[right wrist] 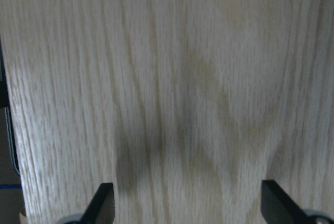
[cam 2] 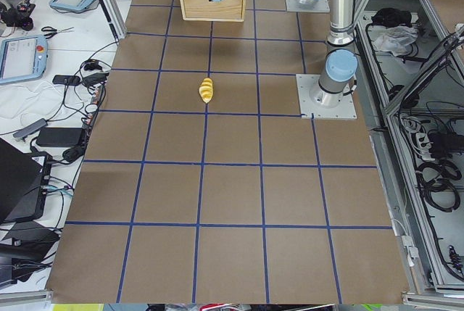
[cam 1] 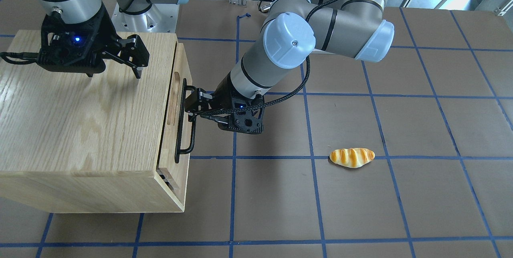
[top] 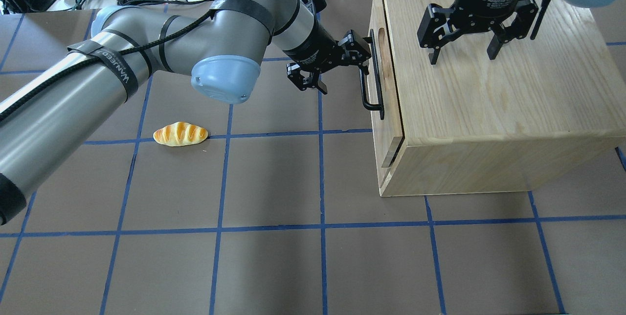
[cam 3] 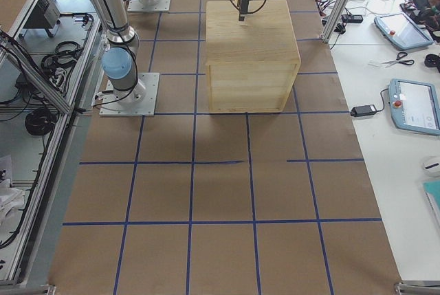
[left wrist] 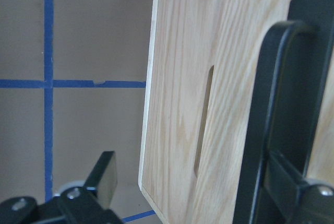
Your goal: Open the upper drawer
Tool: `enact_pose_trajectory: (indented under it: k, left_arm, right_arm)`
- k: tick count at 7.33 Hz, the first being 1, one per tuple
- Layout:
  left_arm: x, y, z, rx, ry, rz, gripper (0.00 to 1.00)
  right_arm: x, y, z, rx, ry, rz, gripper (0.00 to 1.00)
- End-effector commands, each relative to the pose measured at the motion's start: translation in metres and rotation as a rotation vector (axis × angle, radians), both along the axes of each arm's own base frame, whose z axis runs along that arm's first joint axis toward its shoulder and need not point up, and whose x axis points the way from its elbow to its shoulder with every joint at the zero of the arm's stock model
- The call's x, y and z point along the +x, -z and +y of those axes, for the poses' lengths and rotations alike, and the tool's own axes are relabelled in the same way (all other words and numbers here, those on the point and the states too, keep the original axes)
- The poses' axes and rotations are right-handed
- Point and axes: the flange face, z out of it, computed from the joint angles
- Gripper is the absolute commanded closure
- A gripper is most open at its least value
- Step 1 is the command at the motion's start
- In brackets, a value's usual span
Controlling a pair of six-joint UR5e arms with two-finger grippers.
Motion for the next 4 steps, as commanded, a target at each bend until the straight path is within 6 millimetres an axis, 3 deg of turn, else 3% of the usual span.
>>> enact_pose_trajectory:
  k: [1, 4]
  left_arm:
    - [0.0024, -0.002, 0.0008, -0.036, 0.054, -0.012, 0.0]
    - [0.0121, 0.0024, 0.0046, -0.079, 0.108, -0.062, 0.0]
  right_arm:
    - [-0.0006, -0.0001, -0.0002, 0.0, 0.002, 0.0, 0.0]
    - [0.0002, -0.0001, 0.0, 0.0, 0.001, 0.0, 0.0]
